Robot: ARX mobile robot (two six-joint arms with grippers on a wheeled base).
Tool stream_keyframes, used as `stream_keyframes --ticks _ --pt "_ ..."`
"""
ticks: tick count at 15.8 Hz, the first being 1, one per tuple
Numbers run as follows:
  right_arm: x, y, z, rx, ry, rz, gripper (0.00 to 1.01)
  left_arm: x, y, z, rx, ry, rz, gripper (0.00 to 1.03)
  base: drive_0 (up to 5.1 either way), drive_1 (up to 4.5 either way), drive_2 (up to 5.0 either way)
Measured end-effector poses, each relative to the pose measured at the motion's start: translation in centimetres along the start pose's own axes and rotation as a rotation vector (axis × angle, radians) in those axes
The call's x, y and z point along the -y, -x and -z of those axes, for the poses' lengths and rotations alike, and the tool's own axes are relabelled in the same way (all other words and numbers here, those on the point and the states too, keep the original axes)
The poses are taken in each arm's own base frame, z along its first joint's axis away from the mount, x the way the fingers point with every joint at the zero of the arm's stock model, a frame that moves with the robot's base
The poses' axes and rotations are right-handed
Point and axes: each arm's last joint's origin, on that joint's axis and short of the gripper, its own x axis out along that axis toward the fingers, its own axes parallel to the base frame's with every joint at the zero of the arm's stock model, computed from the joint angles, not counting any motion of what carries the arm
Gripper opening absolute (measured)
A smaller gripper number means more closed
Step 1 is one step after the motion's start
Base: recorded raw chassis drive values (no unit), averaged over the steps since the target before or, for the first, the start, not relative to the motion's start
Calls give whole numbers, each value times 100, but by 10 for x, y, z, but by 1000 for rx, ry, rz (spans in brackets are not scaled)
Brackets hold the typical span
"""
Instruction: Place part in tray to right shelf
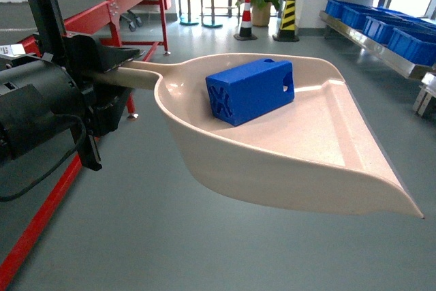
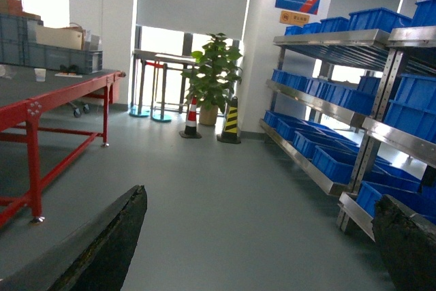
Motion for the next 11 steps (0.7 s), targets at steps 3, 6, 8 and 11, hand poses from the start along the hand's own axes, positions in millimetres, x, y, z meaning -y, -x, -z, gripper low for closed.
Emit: stream_keyframes --ticks 3,6,8,11 --pt "0 0 1 -3 1 0 98 0 0 0 0 0 0 14 5 416 -405" --pt "0 0 0 -2 1 0 98 0 0 0 0 0 1 14 5 416 -405" --pt "0 0 0 -1 0 0 98 0 0 0 0 0 1 14 4 415 -406" --pt "0 0 1 -6 3 -1 98 0 0 0 1 0 -5 14 4 415 -406"
